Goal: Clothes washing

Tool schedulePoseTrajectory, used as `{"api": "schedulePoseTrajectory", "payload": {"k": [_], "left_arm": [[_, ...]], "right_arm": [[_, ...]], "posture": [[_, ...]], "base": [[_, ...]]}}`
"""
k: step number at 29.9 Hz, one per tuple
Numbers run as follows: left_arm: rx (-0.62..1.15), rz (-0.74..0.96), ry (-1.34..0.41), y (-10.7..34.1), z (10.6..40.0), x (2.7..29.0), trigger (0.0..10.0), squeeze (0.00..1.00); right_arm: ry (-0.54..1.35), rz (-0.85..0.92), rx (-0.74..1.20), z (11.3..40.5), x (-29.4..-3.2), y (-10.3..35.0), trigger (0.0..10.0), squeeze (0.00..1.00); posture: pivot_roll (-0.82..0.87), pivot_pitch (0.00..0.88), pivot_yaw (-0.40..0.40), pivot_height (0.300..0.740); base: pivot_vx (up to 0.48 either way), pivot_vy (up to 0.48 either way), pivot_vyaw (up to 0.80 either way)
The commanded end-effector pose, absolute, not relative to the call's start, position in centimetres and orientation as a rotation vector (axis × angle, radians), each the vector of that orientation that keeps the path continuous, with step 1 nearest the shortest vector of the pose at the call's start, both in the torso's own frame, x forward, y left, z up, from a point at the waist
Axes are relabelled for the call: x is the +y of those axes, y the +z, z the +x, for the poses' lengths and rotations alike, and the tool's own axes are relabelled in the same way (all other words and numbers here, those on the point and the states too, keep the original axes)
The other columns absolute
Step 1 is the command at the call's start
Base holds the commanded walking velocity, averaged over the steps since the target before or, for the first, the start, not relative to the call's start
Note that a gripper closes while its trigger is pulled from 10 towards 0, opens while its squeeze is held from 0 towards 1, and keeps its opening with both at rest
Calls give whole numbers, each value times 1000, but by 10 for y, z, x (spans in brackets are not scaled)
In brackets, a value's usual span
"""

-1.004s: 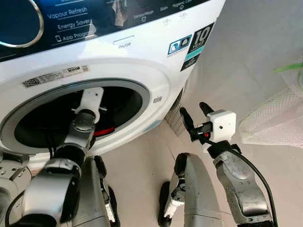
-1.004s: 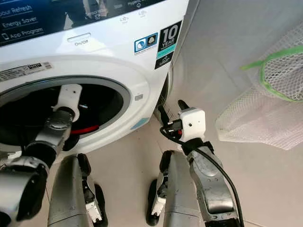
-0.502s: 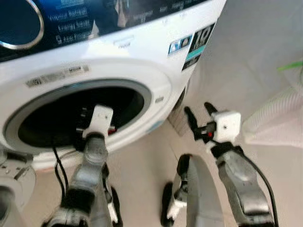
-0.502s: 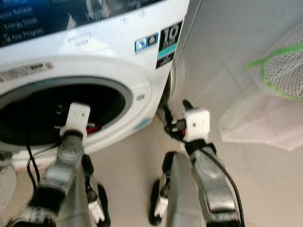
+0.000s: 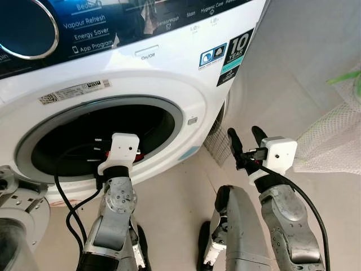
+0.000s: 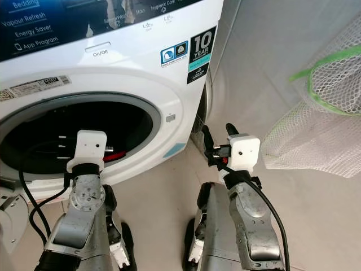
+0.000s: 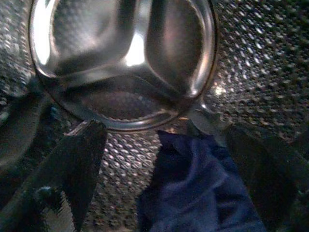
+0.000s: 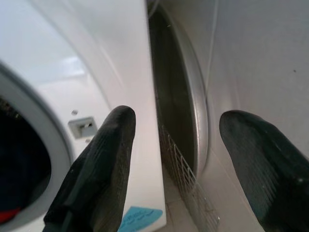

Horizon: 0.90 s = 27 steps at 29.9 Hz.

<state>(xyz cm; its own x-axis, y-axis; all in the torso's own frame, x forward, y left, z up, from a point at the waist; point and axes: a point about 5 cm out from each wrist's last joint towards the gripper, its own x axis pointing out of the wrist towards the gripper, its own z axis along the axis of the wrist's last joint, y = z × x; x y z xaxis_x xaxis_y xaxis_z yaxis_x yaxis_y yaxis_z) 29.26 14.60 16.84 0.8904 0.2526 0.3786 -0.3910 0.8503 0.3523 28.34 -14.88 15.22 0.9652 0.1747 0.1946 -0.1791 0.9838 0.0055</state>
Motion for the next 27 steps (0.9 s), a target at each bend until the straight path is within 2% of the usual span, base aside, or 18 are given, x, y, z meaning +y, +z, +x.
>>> {"api": "schedulePoseTrajectory", "payload": {"k": [1, 11, 17, 22, 27], "left_arm": [[-325, 460, 364, 171, 292, 152, 10000, 0], [-307, 468, 414, 172, 295, 165, 10000, 0], [-283, 444, 421, 164, 293, 162, 10000, 0], [-192, 353, 439, 140, 283, 157, 10000, 0], [-202, 360, 405, 131, 271, 146, 10000, 0]], "right_arm": [[151, 34, -186, 285, -149, 146, 10000, 0], [152, 49, -218, 296, -142, 151, 10000, 0], [152, 35, -221, 299, -145, 150, 10000, 0], [158, 25, -225, 300, -145, 151, 10000, 0], [157, 19, -231, 299, -147, 152, 10000, 0]], "posture": [[127, 264, 6, 511], [142, 242, 18, 511], [131, 242, 3, 511], [113, 237, 2, 511], [100, 242, 3, 511]], "base": [[0, 0, 0], [0, 0, 0], [0, 0, 0], [0, 0, 0], [0, 0, 0]]}}
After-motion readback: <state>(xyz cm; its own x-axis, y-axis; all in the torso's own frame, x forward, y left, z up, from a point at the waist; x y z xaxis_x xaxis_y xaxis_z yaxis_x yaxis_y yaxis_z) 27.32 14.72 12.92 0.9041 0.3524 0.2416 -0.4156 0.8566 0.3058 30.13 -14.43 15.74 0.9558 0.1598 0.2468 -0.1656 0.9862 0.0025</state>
